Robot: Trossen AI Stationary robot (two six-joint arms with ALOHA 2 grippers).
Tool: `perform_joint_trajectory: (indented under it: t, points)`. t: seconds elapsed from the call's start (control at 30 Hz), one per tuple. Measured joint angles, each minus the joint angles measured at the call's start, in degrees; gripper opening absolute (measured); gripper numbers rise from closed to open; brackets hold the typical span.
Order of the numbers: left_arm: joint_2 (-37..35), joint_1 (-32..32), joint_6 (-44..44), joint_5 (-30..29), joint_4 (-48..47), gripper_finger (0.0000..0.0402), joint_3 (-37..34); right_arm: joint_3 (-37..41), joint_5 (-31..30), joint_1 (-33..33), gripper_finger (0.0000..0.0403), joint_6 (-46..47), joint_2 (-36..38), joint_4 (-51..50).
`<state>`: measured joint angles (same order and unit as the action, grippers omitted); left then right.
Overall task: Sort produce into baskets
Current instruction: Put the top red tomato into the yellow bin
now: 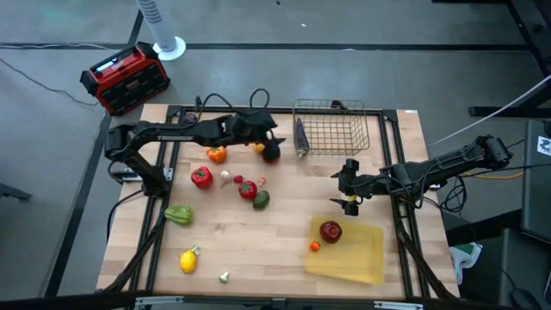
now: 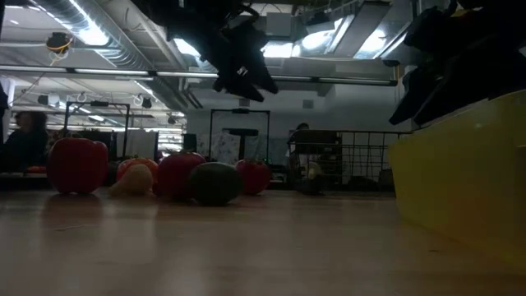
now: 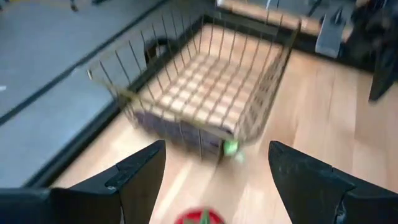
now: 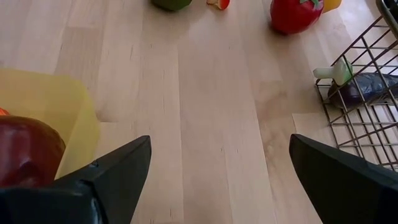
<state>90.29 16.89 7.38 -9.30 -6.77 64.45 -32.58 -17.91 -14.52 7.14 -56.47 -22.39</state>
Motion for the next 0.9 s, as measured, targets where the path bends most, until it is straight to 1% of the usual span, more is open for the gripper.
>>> perform_joint_trajectory:
  t: [0.13,0.23,0.47,0.67,0.9]
  points:
    - [0.4,-0.4,0.5,0.1,-6.2,0.0281,0.0,0.0,0.0,0.0,0.0376,0.0,0.0,0.0]
    - [1.5,-0.5,1.5,0.1,-8.9,0.0281,-0.1,0.0,0.0,0.0,0.0376,0.0,0.0,0.0]
    - [5.2,-0.5,1.2,0.5,-8.9,0.0281,-0.1,0.0,0.0,0.0,0.0376,0.0,0.0,0.0]
    - [8.3,-0.5,0.0,2.9,-8.4,0.0281,-0.1,0.0,0.0,0.0,0.0376,0.0,0.0,0.0]
    - [10.2,-0.5,-1.4,2.9,-7.3,0.0281,-0.1,0.0,0.0,0.0,0.0376,0.1,0.0,0.0]
